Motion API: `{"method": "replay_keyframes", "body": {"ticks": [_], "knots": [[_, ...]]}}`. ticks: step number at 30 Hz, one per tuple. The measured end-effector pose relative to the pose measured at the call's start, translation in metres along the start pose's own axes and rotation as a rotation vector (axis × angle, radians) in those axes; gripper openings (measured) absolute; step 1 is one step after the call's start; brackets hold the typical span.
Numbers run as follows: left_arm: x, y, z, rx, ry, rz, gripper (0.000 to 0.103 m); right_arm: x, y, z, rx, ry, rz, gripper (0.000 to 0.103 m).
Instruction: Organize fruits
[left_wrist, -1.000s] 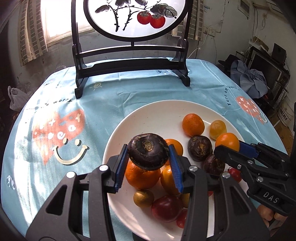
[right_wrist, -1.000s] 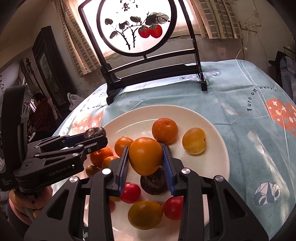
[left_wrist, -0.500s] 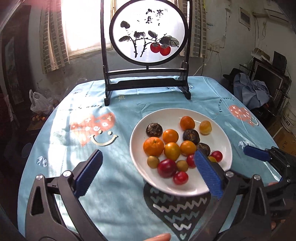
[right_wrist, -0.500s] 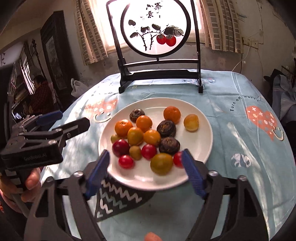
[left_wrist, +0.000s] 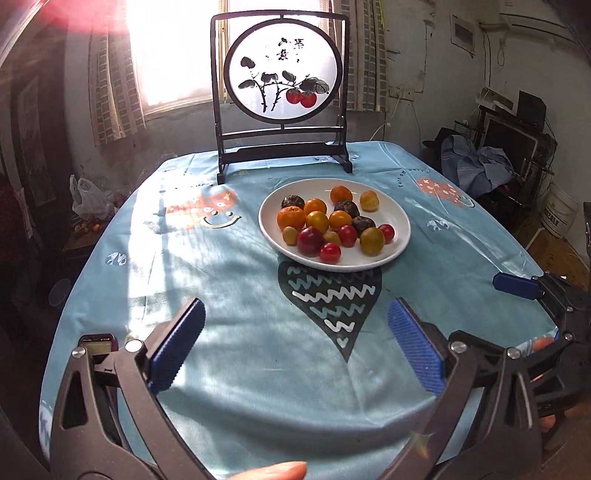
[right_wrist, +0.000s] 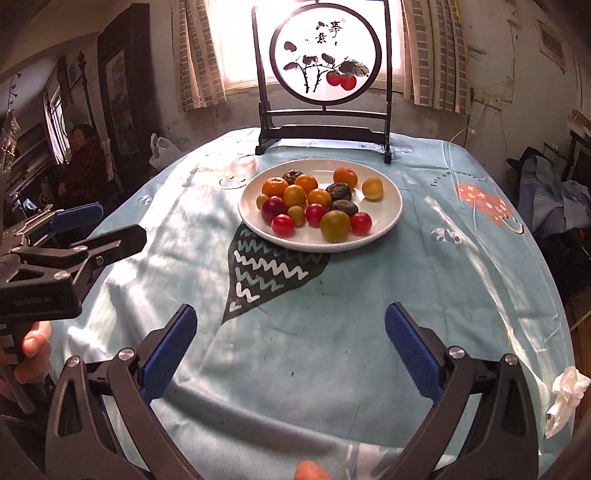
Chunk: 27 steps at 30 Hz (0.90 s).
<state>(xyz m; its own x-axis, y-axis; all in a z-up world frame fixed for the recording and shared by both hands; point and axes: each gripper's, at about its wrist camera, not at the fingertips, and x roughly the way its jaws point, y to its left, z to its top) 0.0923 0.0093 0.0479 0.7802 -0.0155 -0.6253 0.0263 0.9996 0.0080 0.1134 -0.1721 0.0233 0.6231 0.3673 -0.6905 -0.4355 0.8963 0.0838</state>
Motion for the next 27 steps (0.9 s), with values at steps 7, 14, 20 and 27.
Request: {"method": "replay_keyframes", "body": {"ticks": [7,14,20,27], "knots": [[-0.025,-0.010,-0.016,0.016,-0.018,-0.015,0.101,-0.012,0.006,-0.016,-0.002,0.003,-0.013,0.102],[-0.031,-0.012,-0.020,0.017,-0.021,-0.020,0.101,-0.018,0.006,-0.020,0.002,-0.001,-0.017,0.102],[-0.032,-0.013,-0.020,0.020,-0.020,-0.011,0.101,-0.017,0.006,-0.020,0.002,0.000,-0.016,0.102],[-0.029,-0.013,-0.022,0.014,-0.010,-0.008,0.101,-0.018,0.003,-0.020,0.014,0.005,-0.019,0.102]]}}
